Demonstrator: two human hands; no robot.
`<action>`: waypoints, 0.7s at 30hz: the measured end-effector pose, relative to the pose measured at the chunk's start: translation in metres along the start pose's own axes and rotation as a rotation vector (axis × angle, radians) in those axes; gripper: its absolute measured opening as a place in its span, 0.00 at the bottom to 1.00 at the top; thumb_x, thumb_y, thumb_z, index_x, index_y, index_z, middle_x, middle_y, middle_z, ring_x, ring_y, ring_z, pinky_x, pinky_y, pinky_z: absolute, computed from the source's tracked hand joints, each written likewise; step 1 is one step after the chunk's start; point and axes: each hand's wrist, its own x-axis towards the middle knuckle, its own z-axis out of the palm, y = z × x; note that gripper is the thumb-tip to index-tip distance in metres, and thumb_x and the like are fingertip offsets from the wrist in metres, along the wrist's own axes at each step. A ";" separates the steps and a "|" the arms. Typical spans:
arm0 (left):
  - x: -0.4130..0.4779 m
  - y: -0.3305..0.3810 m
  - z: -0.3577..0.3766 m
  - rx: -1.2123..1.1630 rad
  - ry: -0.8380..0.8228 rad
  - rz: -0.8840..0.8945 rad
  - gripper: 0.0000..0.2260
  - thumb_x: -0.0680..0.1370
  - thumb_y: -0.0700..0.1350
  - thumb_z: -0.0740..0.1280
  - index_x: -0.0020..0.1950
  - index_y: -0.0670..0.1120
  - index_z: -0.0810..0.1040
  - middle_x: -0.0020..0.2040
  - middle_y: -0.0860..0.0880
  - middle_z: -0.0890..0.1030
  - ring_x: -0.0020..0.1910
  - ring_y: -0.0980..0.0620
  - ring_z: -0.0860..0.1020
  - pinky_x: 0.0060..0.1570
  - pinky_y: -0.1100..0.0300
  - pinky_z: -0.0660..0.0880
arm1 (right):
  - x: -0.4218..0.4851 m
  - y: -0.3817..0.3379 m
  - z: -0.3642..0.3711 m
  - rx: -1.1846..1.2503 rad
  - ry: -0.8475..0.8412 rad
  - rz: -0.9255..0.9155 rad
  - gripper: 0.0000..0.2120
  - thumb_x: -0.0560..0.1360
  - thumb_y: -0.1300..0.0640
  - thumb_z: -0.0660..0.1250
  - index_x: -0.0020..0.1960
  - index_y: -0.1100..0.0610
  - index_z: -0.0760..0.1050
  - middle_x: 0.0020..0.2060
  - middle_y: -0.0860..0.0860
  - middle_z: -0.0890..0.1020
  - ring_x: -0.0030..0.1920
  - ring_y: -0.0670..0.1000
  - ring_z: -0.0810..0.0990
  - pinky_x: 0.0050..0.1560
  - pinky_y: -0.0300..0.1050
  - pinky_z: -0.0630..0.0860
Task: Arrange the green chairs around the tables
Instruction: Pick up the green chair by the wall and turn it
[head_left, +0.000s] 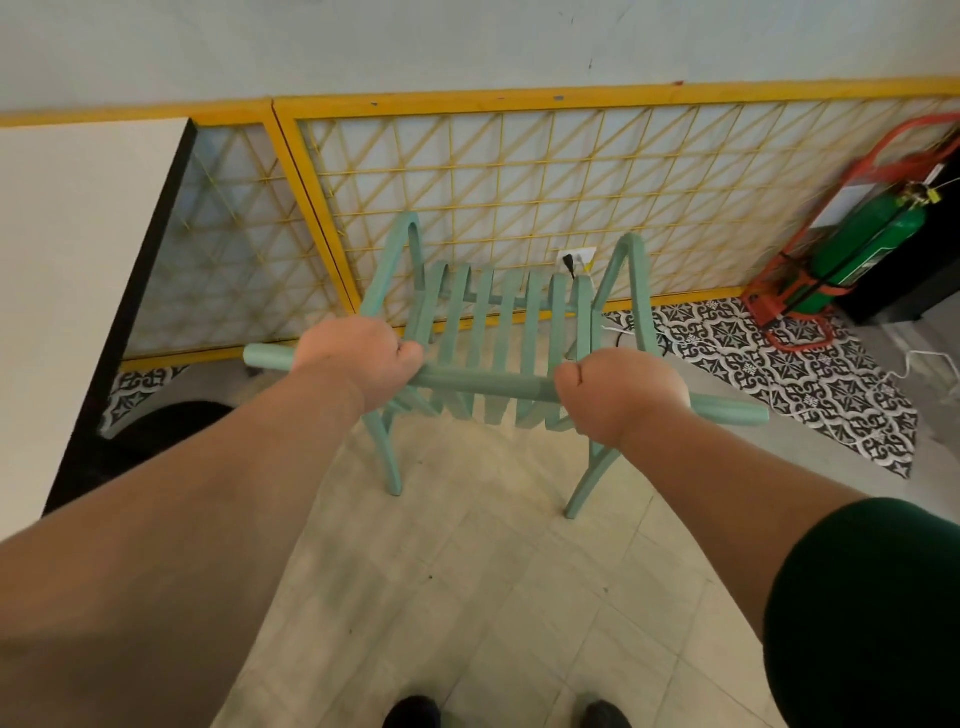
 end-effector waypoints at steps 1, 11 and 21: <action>-0.005 0.003 0.000 -0.024 0.000 -0.022 0.22 0.79 0.56 0.50 0.35 0.47 0.77 0.36 0.46 0.77 0.34 0.48 0.74 0.30 0.55 0.65 | 0.000 0.004 0.000 -0.018 0.000 -0.018 0.17 0.80 0.53 0.53 0.34 0.52 0.66 0.30 0.51 0.76 0.29 0.53 0.76 0.27 0.44 0.75; -0.040 0.055 0.013 -0.042 0.007 -0.104 0.20 0.80 0.53 0.49 0.37 0.48 0.74 0.35 0.46 0.76 0.31 0.47 0.72 0.28 0.56 0.64 | 0.006 0.054 0.001 0.004 0.024 -0.011 0.25 0.72 0.41 0.47 0.32 0.54 0.76 0.30 0.52 0.76 0.29 0.52 0.75 0.28 0.41 0.66; -0.066 0.103 0.013 -0.045 -0.096 -0.082 0.17 0.78 0.45 0.45 0.39 0.48 0.72 0.34 0.49 0.75 0.29 0.50 0.71 0.26 0.59 0.61 | 0.021 0.096 0.002 -0.084 0.053 -0.161 0.27 0.68 0.40 0.43 0.32 0.54 0.75 0.29 0.51 0.76 0.30 0.51 0.75 0.28 0.41 0.66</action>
